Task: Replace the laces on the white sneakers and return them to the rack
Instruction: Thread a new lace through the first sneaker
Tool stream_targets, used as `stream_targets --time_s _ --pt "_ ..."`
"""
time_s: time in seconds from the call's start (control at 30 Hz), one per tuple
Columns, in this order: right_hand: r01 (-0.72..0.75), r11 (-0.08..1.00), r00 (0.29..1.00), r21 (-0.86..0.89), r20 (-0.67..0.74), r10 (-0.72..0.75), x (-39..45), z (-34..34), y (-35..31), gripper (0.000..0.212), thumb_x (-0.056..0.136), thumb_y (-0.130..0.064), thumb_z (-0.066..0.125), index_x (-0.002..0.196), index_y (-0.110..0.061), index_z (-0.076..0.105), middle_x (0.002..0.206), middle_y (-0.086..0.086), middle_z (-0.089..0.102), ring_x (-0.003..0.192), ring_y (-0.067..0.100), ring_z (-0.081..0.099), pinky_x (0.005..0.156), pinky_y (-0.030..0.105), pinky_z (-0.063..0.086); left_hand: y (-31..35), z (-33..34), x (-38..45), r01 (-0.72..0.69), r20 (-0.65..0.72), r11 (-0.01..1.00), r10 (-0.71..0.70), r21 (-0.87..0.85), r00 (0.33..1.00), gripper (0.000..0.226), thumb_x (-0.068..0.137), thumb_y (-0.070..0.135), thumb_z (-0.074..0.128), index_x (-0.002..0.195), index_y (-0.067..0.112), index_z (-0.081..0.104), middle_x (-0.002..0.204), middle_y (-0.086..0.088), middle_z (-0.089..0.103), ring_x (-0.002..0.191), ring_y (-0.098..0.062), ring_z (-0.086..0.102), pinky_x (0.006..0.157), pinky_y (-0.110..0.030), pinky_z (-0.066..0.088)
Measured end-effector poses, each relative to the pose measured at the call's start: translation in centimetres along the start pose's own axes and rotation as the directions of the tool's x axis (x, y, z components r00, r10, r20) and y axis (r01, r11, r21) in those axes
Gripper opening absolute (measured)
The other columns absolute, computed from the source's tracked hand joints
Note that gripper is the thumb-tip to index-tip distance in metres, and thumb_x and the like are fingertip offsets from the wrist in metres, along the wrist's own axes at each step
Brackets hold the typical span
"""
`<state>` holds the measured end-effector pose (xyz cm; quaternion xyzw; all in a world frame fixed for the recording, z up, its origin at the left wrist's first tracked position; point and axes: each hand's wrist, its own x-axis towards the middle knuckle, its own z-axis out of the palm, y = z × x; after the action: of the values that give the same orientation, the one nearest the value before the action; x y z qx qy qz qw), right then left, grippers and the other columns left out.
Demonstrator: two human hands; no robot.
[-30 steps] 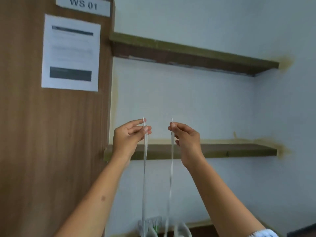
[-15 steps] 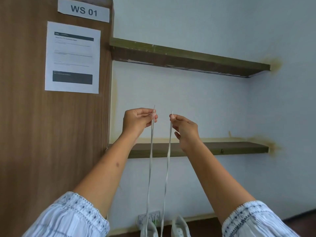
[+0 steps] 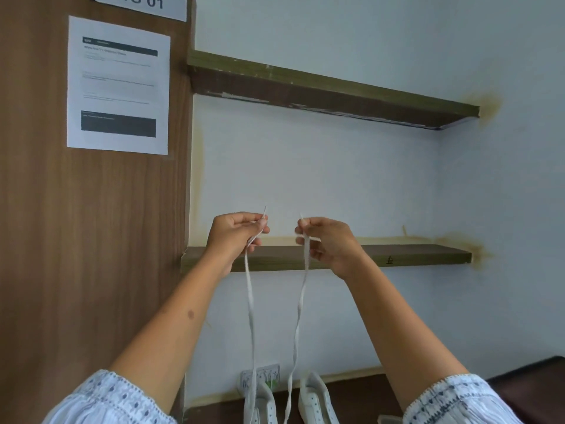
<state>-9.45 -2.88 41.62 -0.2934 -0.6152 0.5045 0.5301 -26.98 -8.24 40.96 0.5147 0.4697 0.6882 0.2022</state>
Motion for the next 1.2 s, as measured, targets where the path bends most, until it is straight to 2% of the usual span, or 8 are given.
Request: stream_targets --time_s 0.1,0.17,0.27,0.4,0.77,0.93,1.03,1.2 --pt "-0.131 0.868 0.966 -0.479 0.135 0.220 -0.1 -1.8 2.2 0.011 0.092 -0.005 0.059 0.090 -0.009 0.069 0.083 0.006 0.070 0.049 0.007 0.053 0.044 0.017 0.034 -3.8 -0.9 -0.5 0.051 0.045 0.987 -0.059 0.153 0.997 0.003 0.087 0.014 0.071 0.086 0.012 0.072 0.076 -0.004 0.072 0.044 -0.007 0.051 0.041 -0.016 0.036" --pt "-0.143 0.514 0.911 -0.846 0.090 0.402 -0.2 -2.8 4.7 0.015 0.091 -0.002 0.056 0.096 -0.005 0.070 0.069 0.001 0.069 0.043 0.005 0.051 0.040 0.016 0.033 -7.1 -1.9 -0.6 0.104 0.085 0.924 -0.144 0.367 0.986 0.005 0.081 0.010 0.073 0.079 0.014 0.073 0.070 0.001 0.071 0.044 -0.010 0.049 0.042 -0.016 0.036" --pt "-0.156 0.103 0.974 -0.982 -0.135 0.183 -0.7 -4.2 8.9 0.015 0.094 -0.001 0.050 0.104 -0.003 0.061 0.090 0.005 0.069 0.082 0.017 0.068 0.062 0.025 0.045 -12.5 -3.4 -1.2 0.168 0.086 0.730 -0.297 0.663 0.951 0.013 0.075 0.014 0.074 0.082 0.025 0.073 0.063 0.007 0.070 0.050 -0.015 0.056 0.061 -0.025 0.053" --pt "-0.158 0.205 0.987 -0.966 -0.156 0.028 -0.4 -5.0 16.0 0.018 0.092 -0.006 0.051 0.107 -0.003 0.061 0.110 0.015 0.064 0.099 0.036 0.063 0.077 0.037 0.050 -19.2 -4.0 -3.2 0.164 0.085 0.638 -0.341 0.752 0.936 0.025 0.083 0.018 0.069 0.089 0.042 0.062 0.061 0.012 0.069 0.055 -0.014 0.062 0.074 -0.037 0.058" --pt "-0.130 0.529 0.971 -0.838 -0.001 0.238 -5.1 -2.0 35.3 0.013 0.090 -0.009 0.061 0.090 -0.011 0.074 0.086 0.004 0.071 0.080 0.018 0.064 0.066 0.024 0.046 -36.3 -3.4 -11.0 0.350 0.037 0.578 -0.552 0.737 0.833 0.030 0.087 0.005 0.060 0.073 0.029 0.071 0.097 0.000 0.073 0.093 -0.019 0.067 0.085 -0.030 0.053" --pt "-0.088 0.608 0.981 -0.789 0.036 0.188 -6.0 -0.4 41.1 0.011 0.091 -0.008 0.063 0.097 -0.010 0.072 0.086 -0.005 0.064 0.082 0.009 0.061 0.064 0.008 0.043 -40.3 -2.1 -13.1 0.408 -0.032 0.596 -0.539 0.692 0.842 0.016 0.091 0.016 0.061 0.092 0.025 0.074 0.087 0.012 0.066 0.089 -0.009 0.063 0.066 -0.022 0.045" --pt "-0.022 0.609 0.986 -0.793 0.082 0.143 -6.4 0.5 43.8 0.013 0.091 -0.009 0.062 0.099 -0.013 0.072 0.092 -0.005 0.058 0.085 0.011 0.060 0.077 0.024 0.051 -41.5 -1.3 -14.3 0.426 -0.087 0.609 -0.505 0.669 0.859 0.011 0.089 0.027 0.066 0.094 0.034 0.073 0.091 0.018 0.067 0.091 -0.008 0.063 0.071 -0.025 0.047" --pt "0.066 0.487 0.998 -0.871 0.069 -0.011 -7.0 1.8 46.7 0.007 0.085 -0.007 0.068 0.086 -0.013 0.072 0.085 0.001 0.058 0.072 0.021 0.054 0.065 0.040 0.052 -42.9 -0.6 -15.0 0.435 -0.078 0.637 -0.508 0.636 0.858 0.018 0.084 0.028 0.072 0.100 0.035 0.073 0.099 0.017 0.068 0.093 -0.009 0.064 0.075 -0.029 0.049"
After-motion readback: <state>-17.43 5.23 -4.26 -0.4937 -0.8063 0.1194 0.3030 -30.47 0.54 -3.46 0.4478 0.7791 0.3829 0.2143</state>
